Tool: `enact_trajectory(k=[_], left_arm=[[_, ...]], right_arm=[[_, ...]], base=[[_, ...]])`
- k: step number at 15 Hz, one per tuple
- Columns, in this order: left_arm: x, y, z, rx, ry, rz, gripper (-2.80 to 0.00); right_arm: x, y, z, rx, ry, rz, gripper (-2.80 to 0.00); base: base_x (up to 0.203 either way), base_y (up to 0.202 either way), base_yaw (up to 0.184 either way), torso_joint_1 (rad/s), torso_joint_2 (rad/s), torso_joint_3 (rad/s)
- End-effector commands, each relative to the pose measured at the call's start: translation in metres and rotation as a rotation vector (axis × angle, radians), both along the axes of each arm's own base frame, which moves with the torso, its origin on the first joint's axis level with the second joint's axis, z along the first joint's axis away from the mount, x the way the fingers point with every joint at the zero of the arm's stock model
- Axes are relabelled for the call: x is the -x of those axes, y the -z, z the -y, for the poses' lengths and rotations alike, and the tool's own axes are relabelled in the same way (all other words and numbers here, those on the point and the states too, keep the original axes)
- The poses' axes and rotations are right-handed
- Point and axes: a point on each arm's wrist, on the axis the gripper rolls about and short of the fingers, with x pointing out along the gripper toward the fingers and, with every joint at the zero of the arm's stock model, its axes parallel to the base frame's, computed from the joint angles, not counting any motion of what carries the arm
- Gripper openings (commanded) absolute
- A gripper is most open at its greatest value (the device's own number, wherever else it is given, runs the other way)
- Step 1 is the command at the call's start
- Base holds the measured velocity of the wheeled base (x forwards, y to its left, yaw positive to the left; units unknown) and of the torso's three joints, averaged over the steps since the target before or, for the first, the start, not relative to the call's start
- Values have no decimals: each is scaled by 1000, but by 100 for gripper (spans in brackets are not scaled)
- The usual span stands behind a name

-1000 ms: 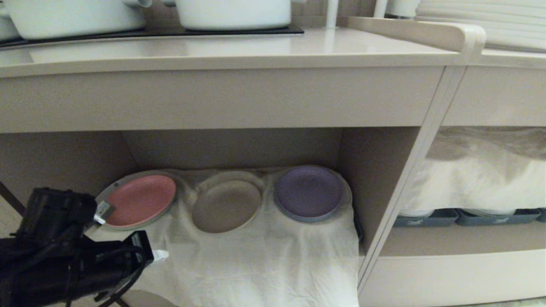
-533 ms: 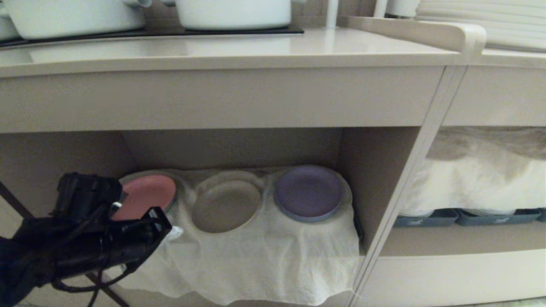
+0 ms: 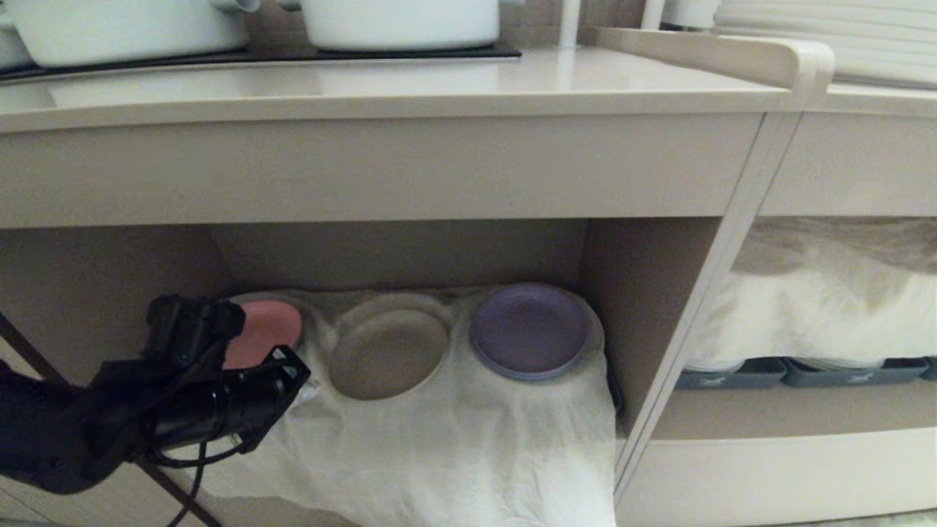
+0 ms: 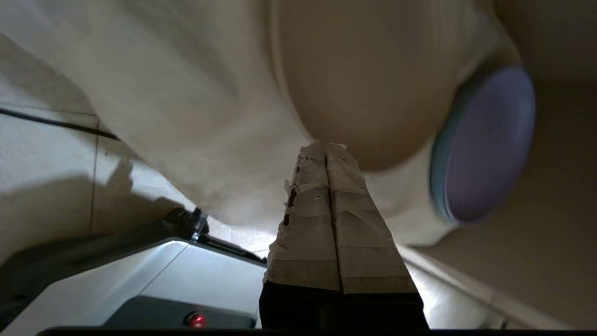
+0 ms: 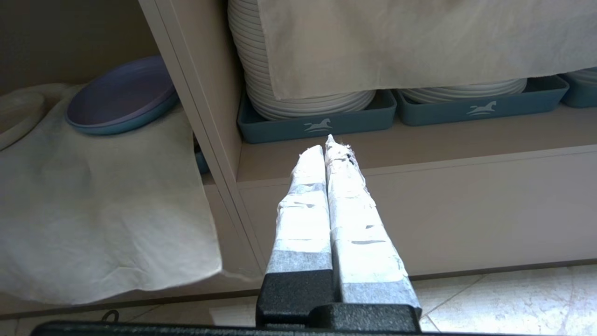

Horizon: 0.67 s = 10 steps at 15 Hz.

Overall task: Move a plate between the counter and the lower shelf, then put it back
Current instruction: Pick up the plate in the cupboard

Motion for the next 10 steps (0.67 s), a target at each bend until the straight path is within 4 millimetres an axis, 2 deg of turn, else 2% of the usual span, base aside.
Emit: enact_trajectory(k=[1, 10], left_arm=[[-6, 10, 0, -1, -10, -37, -280], [-40, 22, 6, -4, -38, -55, -280]], right_arm=[[0, 0, 0, 0, 0, 0, -280], [0, 0, 0, 0, 0, 0, -280]], base=[[0, 0, 0, 0, 0, 0], [0, 0, 0, 0, 0, 0]])
